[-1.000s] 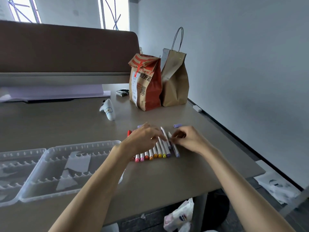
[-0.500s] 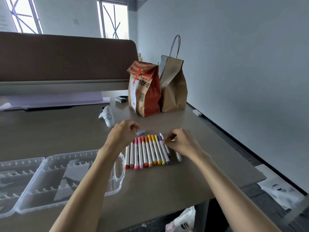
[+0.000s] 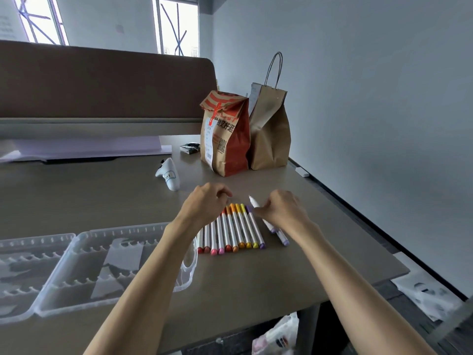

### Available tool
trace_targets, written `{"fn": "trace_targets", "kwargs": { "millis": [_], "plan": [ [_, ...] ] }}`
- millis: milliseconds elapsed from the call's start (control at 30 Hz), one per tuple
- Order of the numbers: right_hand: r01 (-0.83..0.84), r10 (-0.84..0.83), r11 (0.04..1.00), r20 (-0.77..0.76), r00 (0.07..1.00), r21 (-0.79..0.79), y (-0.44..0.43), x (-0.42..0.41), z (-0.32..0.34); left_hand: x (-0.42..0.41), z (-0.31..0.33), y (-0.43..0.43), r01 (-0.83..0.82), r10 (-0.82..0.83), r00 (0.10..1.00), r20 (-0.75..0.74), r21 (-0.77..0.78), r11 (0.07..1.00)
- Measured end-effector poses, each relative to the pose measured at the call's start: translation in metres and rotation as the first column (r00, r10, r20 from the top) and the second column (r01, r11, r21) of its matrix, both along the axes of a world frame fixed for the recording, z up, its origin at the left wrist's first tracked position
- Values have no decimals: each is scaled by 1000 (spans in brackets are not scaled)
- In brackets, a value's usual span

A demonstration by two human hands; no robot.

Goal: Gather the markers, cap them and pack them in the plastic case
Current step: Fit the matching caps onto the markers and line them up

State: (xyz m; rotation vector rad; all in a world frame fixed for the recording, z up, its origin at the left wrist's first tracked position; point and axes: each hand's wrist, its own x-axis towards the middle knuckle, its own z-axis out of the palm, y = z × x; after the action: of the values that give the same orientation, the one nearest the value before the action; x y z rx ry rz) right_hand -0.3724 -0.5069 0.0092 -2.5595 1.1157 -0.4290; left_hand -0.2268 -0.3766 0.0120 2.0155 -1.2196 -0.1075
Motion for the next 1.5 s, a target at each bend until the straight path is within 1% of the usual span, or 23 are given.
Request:
{"fn": "trace_targets", "kwargs": {
  "millis": [67, 133, 200, 300, 400, 500, 533, 600, 800, 933, 1000, 1100, 1200, 1267, 1333, 1400, 1433, 1500],
  "plan": [
    [-3, -31, 983, 182, 983, 182, -9, -10, 3, 0, 0, 1, -33, 33, 999, -11, -14, 999],
    [-64, -91, 934, 407, 909, 352, -14, -26, 5, 0, -1, 1, -57, 56, 998, -27, -21, 998],
    [-138, -150, 883, 548, 823, 449, -17, -43, 6, -3, -3, -2, -37, 37, 999, -26, -5, 999],
    [-158, -230, 834, 593, 772, 529, -23, -65, 1, -15, -4, -19, 23, -28, 999, 47, 88, 996],
    [-163, -292, 809, 627, 722, 565, -31, -77, -11, -29, -1, -44, 53, -75, 990, 120, 174, 983],
    [-231, -337, 779, 700, 629, 583, -34, -84, -16, -35, 4, -76, 59, -87, 987, 136, 196, 979],
    [-258, -336, 769, 714, 614, 584, -36, -85, -17, -35, 5, -87, 62, -90, 986, 141, 191, 980],
    [-303, -318, 755, 729, 607, 581, -40, -87, -18, -35, 5, -107, 78, -113, 981, 155, 213, 974],
    [-369, -301, 736, 762, 573, 568, -47, -87, -22, -33, -5, -142, 60, -151, 966, 210, 384, 921],
    [-380, -307, 720, 757, 576, 581, -48, -87, -22, -33, -12, -146, 47, -141, 963, 230, 371, 928],
    [-366, -325, 718, 750, 577, 592, -49, -87, -21, -32, -13, -145, 90, -155, 972, 176, 330, 940],
    [-363, -340, 709, 744, 576, 605, -47, -87, -20, -33, -9, -136, 194, -191, 981, -37, 168, 966],
    [-369, -335, 705, 742, 581, 606, -42, -89, -15, -42, 4, -107, 264, -265, 936, -230, -36, 964],
    [-388, -319, 697, 745, 586, 603, -37, -90, -12, -48, 9, -81, 267, -299, 900, -317, -141, 953],
    [-402, -296, 697, 749, 592, 594, -33, -90, -10, -49, 10, -59, 238, -315, 846, -430, -224, 945],
    [-393, -279, 717, 754, 595, 576, -29, -91, -9, -47, 10, -40, 207, -350, 758, -550, -305, 929],
    [-381, -285, 731, 760, 584, 566, -27, -89, -8, -45, 11, -32, 191, -371, 719, -587, -347, 918],
    [-359, -324, 755, 788, 524, 549, -23, -85, -6, -40, 13, -21, 165, -442, 623, -646, -444, 881]
  ]
}}
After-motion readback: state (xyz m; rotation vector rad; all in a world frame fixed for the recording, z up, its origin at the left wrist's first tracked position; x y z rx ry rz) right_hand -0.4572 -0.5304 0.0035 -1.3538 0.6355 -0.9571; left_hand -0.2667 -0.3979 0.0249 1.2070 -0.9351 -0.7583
